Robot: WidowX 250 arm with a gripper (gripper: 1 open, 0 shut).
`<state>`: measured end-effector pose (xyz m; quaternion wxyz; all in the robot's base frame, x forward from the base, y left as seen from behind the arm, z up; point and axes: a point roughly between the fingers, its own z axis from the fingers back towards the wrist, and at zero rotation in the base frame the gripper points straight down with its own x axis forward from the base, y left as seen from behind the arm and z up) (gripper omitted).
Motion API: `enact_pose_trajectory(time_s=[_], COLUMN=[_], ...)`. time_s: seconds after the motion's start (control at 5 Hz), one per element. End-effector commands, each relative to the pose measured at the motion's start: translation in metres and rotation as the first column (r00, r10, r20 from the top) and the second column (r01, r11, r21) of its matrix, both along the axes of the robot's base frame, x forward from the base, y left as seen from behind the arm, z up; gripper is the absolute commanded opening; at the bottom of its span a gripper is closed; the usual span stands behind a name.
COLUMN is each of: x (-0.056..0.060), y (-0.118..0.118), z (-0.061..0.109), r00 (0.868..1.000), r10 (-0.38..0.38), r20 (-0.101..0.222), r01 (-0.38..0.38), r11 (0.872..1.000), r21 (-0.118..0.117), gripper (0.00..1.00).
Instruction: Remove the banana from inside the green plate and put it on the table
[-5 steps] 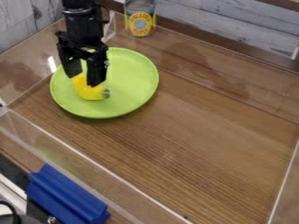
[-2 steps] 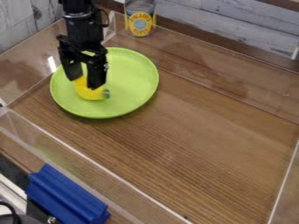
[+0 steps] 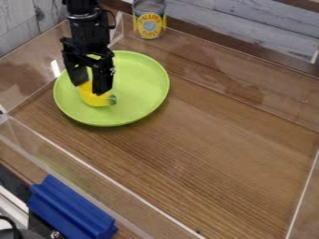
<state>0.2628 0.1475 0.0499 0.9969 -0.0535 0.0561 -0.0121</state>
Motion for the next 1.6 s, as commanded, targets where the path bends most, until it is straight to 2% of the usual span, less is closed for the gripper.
enact_pose_trajectory(time_s=[0.0,0.8,1.0,1.4], x=[0.005,0.009,0.010,0.010], y=[0.003,0.003,0.004,0.003], z=[0.001,-0.019,-0.024,-0.022], r00=[1.000,0.999,0.999,0.998], r10=[-0.004,-0.025,-0.029,-0.033], r20=[0.029,0.038,0.040,0.045], r01=[0.003,0.025,0.030,0.033], r11=[1.000,1.000,0.999,0.999], r21=[0.005,-0.012,-0.017,-0.020], gripper=[1.00,1.00,0.00,0.00])
